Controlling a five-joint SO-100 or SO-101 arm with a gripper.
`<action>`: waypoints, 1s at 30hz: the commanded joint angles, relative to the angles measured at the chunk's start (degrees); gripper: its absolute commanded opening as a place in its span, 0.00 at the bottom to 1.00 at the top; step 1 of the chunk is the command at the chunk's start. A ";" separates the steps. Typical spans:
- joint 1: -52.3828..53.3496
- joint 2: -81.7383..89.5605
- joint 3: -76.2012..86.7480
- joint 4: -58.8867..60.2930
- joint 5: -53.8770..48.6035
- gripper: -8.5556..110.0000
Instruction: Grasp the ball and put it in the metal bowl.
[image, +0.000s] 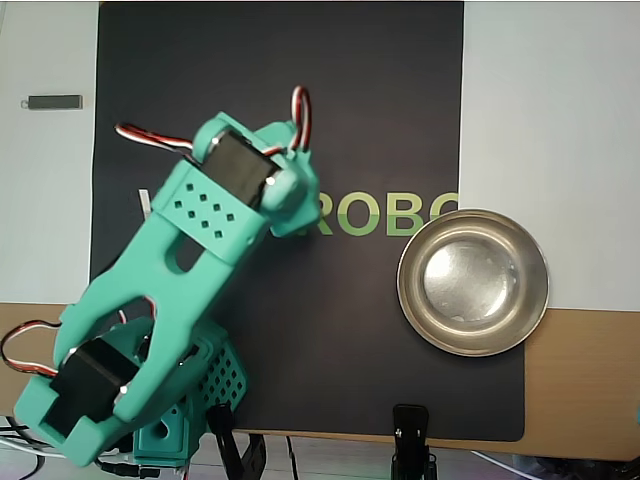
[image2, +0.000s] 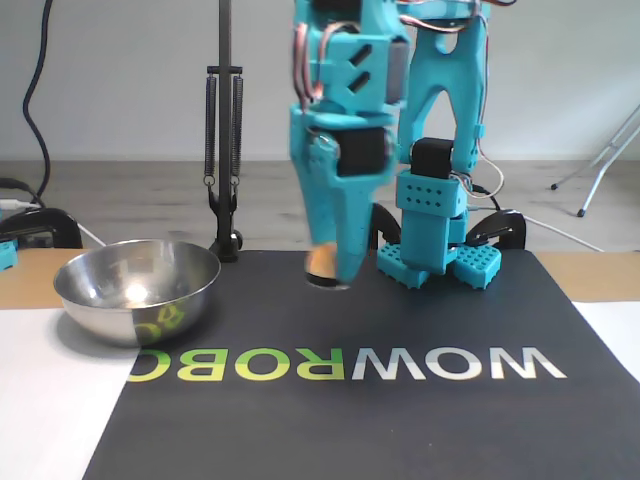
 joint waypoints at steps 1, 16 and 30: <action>2.02 1.93 -3.43 -0.44 0.09 0.28; 12.57 1.76 -3.96 -0.62 -0.09 0.28; 21.80 1.58 -3.43 -1.49 -0.09 0.28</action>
